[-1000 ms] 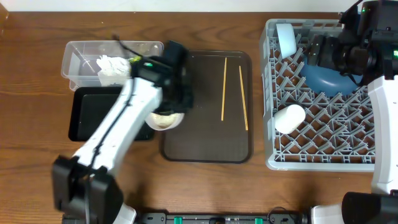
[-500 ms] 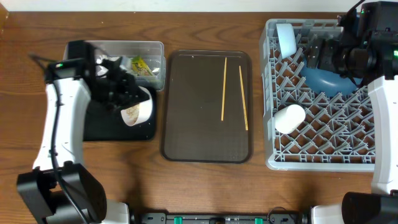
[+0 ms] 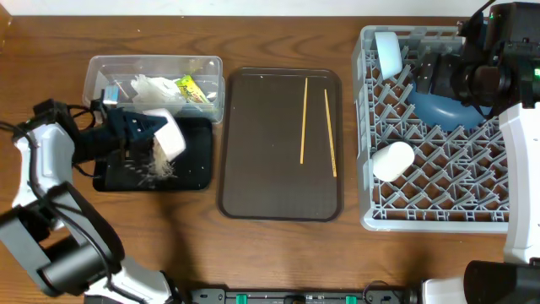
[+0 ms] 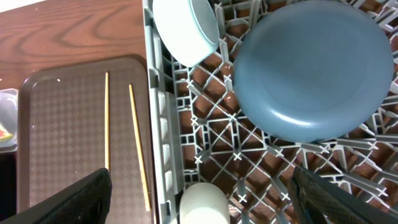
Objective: Sort waste into correct bins and load items into the dishwasher rack
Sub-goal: 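Carry the rice bowl left and tip the rice onto the black tray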
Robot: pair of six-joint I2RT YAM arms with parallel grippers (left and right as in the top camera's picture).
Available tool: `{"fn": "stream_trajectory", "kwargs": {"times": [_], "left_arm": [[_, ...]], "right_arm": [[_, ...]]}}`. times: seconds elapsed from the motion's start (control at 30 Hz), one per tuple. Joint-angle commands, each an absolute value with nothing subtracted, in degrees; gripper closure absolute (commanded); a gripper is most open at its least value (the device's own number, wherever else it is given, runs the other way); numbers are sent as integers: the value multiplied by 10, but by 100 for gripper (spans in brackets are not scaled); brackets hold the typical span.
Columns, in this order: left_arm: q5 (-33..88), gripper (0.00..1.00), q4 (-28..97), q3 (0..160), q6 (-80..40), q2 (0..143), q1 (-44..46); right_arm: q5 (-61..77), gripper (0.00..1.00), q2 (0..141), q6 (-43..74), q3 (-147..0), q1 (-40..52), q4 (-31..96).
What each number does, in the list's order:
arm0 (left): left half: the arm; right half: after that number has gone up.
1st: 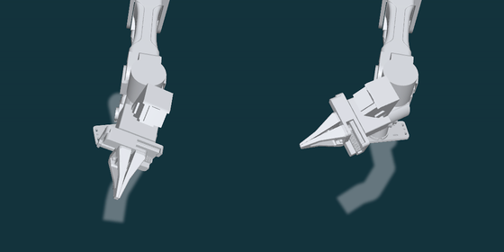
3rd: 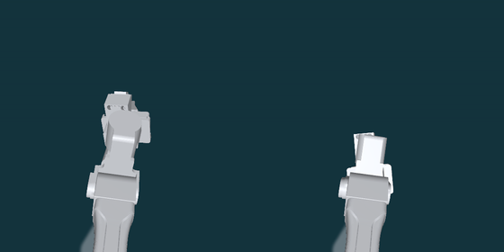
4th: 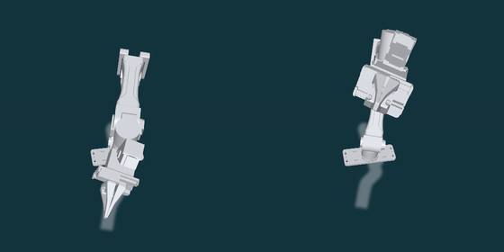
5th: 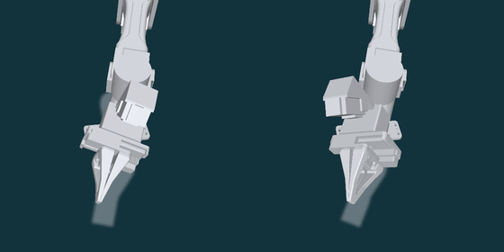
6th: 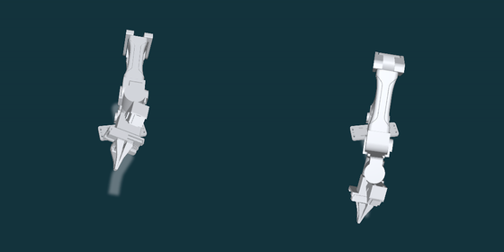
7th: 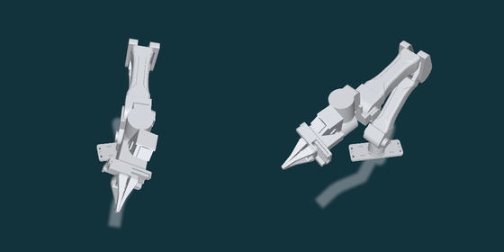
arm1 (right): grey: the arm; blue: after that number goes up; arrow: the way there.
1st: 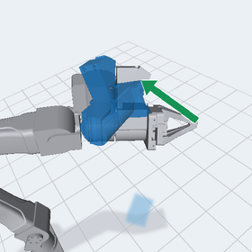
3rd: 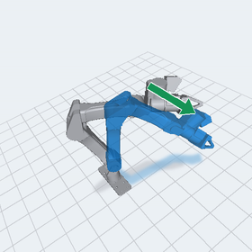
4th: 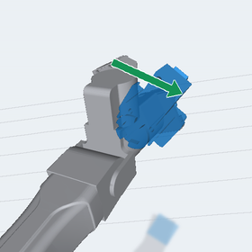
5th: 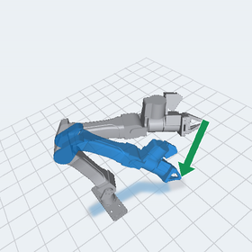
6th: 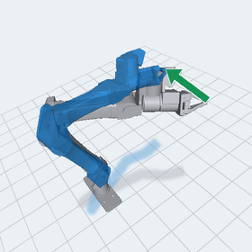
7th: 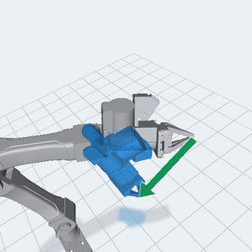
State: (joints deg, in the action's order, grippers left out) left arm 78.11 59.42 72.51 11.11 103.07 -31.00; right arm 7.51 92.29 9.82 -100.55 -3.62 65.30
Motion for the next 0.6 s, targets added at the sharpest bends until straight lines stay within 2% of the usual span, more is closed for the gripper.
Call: {"fn": "stream_trajectory", "kwargs": {"times": [0.0, 0.57], "left_arm": [[902, 94, 594, 722, 130, 1063, -328], [901, 94, 619, 722, 19, 1100, -363]], "right_arm": [[73, 11, 922, 89, -1007, -37, 657], [73, 11, 922, 85, -1007, -37, 658]]}}
